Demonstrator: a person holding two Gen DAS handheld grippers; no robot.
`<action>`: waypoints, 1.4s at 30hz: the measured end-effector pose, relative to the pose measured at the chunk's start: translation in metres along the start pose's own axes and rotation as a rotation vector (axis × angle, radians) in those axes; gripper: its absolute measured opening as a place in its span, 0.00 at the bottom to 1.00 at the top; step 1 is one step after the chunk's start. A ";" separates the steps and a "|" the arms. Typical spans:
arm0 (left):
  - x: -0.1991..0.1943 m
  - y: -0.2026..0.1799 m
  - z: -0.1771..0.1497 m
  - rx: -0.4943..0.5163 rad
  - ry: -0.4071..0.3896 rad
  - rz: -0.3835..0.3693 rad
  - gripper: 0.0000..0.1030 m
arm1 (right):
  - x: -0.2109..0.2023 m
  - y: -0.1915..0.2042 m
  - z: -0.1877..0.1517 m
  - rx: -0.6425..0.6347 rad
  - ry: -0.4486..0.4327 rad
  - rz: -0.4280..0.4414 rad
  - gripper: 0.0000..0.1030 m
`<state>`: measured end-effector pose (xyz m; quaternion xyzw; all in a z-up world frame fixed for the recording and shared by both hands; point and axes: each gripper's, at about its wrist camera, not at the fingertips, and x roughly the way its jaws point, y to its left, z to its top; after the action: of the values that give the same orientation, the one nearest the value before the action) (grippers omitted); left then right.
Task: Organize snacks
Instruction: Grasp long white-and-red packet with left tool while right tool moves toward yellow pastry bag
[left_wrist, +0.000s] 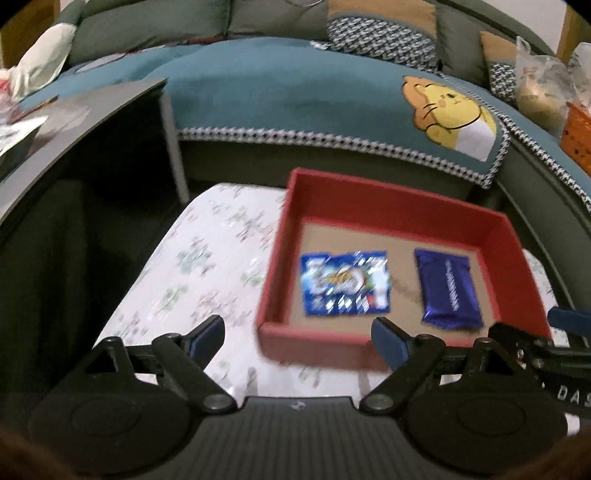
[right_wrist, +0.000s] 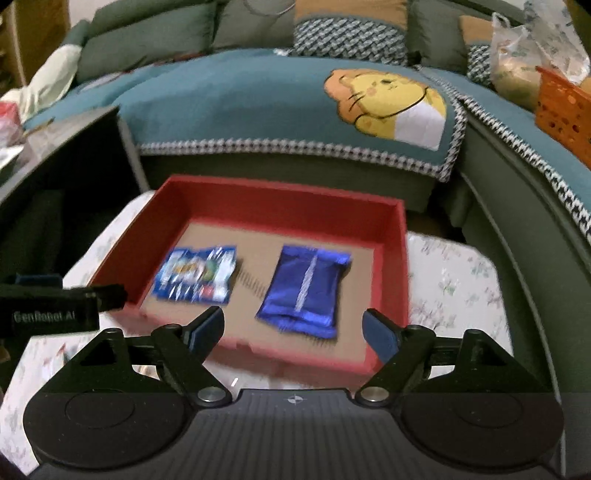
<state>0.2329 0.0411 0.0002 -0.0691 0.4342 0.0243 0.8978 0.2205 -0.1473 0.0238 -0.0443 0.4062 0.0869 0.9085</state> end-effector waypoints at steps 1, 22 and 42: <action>-0.003 0.004 -0.004 -0.008 0.005 0.002 1.00 | -0.001 0.004 -0.004 -0.004 0.013 0.009 0.84; -0.011 0.083 -0.082 -0.298 0.171 0.075 1.00 | 0.001 0.047 -0.055 0.001 0.191 0.060 0.85; -0.001 0.066 -0.099 -0.269 0.204 0.052 0.66 | 0.005 0.044 -0.056 -0.017 0.222 0.077 0.85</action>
<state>0.1486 0.0920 -0.0666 -0.1796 0.5177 0.0981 0.8307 0.1741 -0.1116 -0.0181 -0.0454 0.5052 0.1198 0.8534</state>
